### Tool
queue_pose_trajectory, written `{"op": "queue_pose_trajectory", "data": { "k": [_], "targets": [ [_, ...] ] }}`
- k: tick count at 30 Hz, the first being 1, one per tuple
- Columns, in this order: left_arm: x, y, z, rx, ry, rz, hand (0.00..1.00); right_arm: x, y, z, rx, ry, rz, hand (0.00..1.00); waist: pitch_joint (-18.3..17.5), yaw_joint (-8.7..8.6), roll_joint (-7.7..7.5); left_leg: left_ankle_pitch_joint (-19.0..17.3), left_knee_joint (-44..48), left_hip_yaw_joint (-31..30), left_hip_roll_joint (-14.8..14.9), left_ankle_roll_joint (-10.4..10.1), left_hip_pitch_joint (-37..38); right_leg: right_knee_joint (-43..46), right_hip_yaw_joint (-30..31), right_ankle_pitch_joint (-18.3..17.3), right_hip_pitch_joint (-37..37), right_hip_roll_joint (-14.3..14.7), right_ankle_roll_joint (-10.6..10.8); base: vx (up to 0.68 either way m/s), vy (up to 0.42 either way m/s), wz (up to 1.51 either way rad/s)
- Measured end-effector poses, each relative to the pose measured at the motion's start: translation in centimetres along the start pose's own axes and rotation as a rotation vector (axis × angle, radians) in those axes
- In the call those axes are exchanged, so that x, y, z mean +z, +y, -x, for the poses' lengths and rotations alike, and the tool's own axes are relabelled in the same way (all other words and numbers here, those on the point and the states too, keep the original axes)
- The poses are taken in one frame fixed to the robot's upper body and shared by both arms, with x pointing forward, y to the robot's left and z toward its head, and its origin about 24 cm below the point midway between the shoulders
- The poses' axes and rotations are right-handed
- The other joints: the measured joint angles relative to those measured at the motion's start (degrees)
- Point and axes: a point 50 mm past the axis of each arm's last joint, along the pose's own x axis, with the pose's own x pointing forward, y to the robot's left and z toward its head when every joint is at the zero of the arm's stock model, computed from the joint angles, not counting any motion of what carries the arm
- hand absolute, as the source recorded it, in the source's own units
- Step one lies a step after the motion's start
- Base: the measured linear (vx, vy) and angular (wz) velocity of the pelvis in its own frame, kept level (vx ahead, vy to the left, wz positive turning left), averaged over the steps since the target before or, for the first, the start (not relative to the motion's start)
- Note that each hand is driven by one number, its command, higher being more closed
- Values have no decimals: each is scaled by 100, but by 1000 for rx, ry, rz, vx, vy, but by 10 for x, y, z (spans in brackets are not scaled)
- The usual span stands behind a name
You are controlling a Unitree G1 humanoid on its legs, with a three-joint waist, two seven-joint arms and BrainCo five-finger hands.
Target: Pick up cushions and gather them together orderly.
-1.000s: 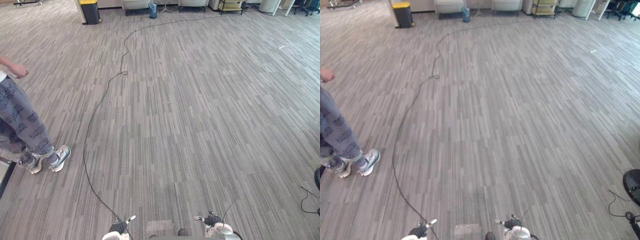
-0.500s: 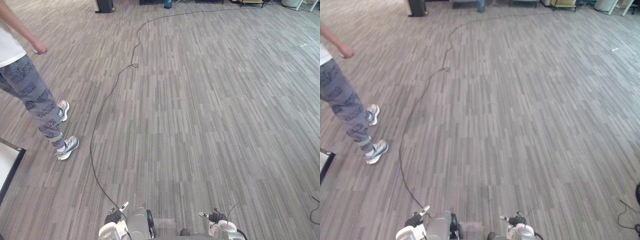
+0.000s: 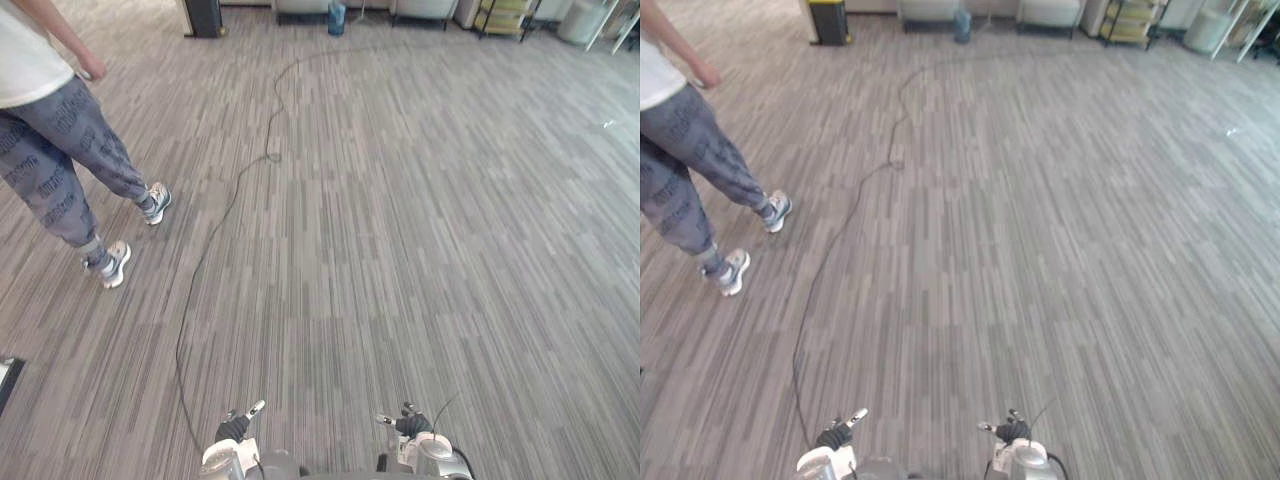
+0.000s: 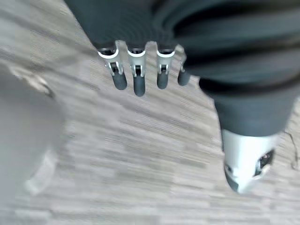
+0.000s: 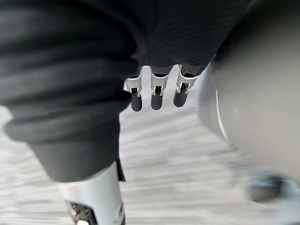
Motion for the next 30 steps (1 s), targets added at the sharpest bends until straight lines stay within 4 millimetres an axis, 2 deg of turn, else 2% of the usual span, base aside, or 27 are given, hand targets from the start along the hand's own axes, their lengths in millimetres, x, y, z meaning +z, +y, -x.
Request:
{"op": "queue_pose_trajectory", "data": {
  "k": [2,3,4,5,6,7,8,9,10,11,12,13,15,16,17,18,19,20,21,22,23,24,25,26,28,29,30],
  "targets": [
    [-1,-8,0,-23,15,-13,0,5,-10,-2,-20,-12,8,0,46,-71,66,4,-399,-160,69,-6,495,-1723,-405,141,-210,236,-136,619,-13,45],
    [0,-9,-1,-33,13,-32,0,4,-11,-2,-20,-3,8,0,88,-154,-3,4,-516,-380,33,-6,672,-2872,-394,524,-182,331,-79,670,-106,85],
    [1,-7,-2,-32,13,-43,0,0,-12,-2,-18,17,12,0,132,-224,-98,4,-595,-621,-52,-6,846,-3567,-245,831,-156,375,-65,868,-189,95],
    [-1,-5,-2,-27,24,-40,0,-4,-16,-2,-22,49,12,0,189,-270,-161,3,-622,-973,-75,-6,1114,-3744,120,1648,-137,506,-542,892,-202,59],
    [-1,-9,-2,-32,31,-26,0,5,-22,-5,-33,30,17,0,173,-279,85,96,-454,-1145,147,-130,1132,-3433,11,1361,-151,644,-701,748,-170,27],
    [-1,-8,-2,-28,30,-16,0,8,-21,-6,-29,30,16,0,175,-256,156,275,-176,-1252,238,-342,1022,-3233,-5,1185,-171,693,-757,573,-121,-6],
    [1,-5,-3,-15,26,-5,0,10,-19,-7,-24,29,20,0,183,-233,180,591,275,-1340,277,-351,830,-3083,-28,978,-154,715,-752,600,-156,-7],
    [2,-3,-3,-3,22,14,0,11,-19,-7,-23,27,26,0,212,-240,235,1157,1292,-1484,336,-357,405,-3117,-48,741,81,790,-730,759,-175,-10],
    [2,-1,-3,6,22,35,0,11,-19,-7,-23,25,29,0,252,-223,312,2052,2536,-1571,456,-575,-156,-3338,-14,593,461,890,-765,766,-145,-11],
    [2,-1,-3,9,20,46,0,11,-17,-7,-23,27,36,0,275,-181,364,2215,3519,-1522,650,-715,-602,-3553,30,481,773,989,-788,901,-71,-22],
    [2,-1,-3,8,19,42,0,7,-12,-6,-10,42,38,0,327,-115,372,1810,4690,-1306,939,-525,-1178,-3858,125,428,1315,1125,-859,740,-12,-25],
    [8,1,-4,12,-9,36,0,1,-3,-5,11,56,43,0,353,-33,311,1421,5175,-1149,1056,-403,-1596,-4143,240,396,1811,1151,-871,864,14,-28],
    [17,4,-4,15,-50,28,0,-7,9,-2,42,76,47,0,362,96,141,966,5205,-935,1028,-241,-2228,-4588,433,297,2513,1036,-815,612,43,-30],
    [21,6,-3,18,-75,30,0,-8,15,-1,58,78,57,0,339,124,83,736,4973,-875,1013,-222,-2778,-4837,546,176,2865,932,-700,528,68,-39],
    [23,6,-3,18,-87,27,0,-9,18,-1,63,81,58,0,349,141,64,613,4571,-843,993,-235,-3116,-4967,620,95,3087,854,-584,665,142,-53],
    [25,5,-3,16,-97,23,0,-9,19,-1,66,86,60,0,329,192,114,569,3712,-793,955,-282,-3416,-5055,752,-19,3305,731,-450,658,225,-52],
    [24,4,-2,11,-96,21,0,-10,19,-1,63,93,59,0,331,216,142,614,3074,-789,875,-319,-3529,-5067,843,-109,3425,649,-407,779,338,-72],
    [21,4,-2,11,-89,20,0,-14,18,1,58,104,60,0,324,283,181,927,1762,-896,776,-428,-3559,-5056,1038,-286,3621,483,-291,797,443,-95],
    [18,6,-1,16,-83,34,0,-19,21,2,66,116,75,0,303,396,147,1713,1359,-944,725,-499,-3535,-5042,1300,-519,3807,282,-134,679,406,-98],
    [19,10,-1,26,-85,33,0,-20,22,3,74,119,92,0,254,442,70,1657,1505,-878,591,-369,-3491,-5000,1457,-577,3850,181,-79,683,422,-65],
    [24,8,-2,21,-93,33,0,-20,29,3,95,118,93,0,170,366,-11,1255,1765,-798,562,-368,-3555,-4535,1631,-465,3594,78,-67,655,410,-47],
    [23,7,-2,18,-88,39,0,-20,32,4,108,121,102,0,154,395,-38,898,2064,-710,624,-292,-3506,-3850,1865,-372,3367,84,57,646,416,-37],
    [24,10,-3,23,-88,39,0,-20,34,4,117,120,113,0,128,396,-78,780,2183,-562,627,-171,-3370,-3375,2019,-290,3274,68,181,640,391,-63],
    [21,14,-3,32,-74,35,0,-19,35,4,126,115,123,0,72,403,-188,587,2203,-232,613,7,-3005,-2417,2232,-32,2989,14,372,603,322,-66],
    [13,17,-1,35,-52,34,0,-14,36,4,135,83,117,0,55,408,-205,436,1976,181,605,92,-2346,-734,2261,644,2303,16,754,530,257,-100],
    [11,16,-1,33,-40,34,0,-11,35,3,133,61,109,0,60,378,-176,400,1743,340,583,37,-1941,124,1923,810,1805,-29,645,413,182,-116],
    [9,14,-2,28,-30,36,0,-12,34,4,128,56,103,0,48,348,-125,331,1489,432,586,-70,-1582,553,1555,666,1415,-65,400,471,187,-111]
  ]
}}
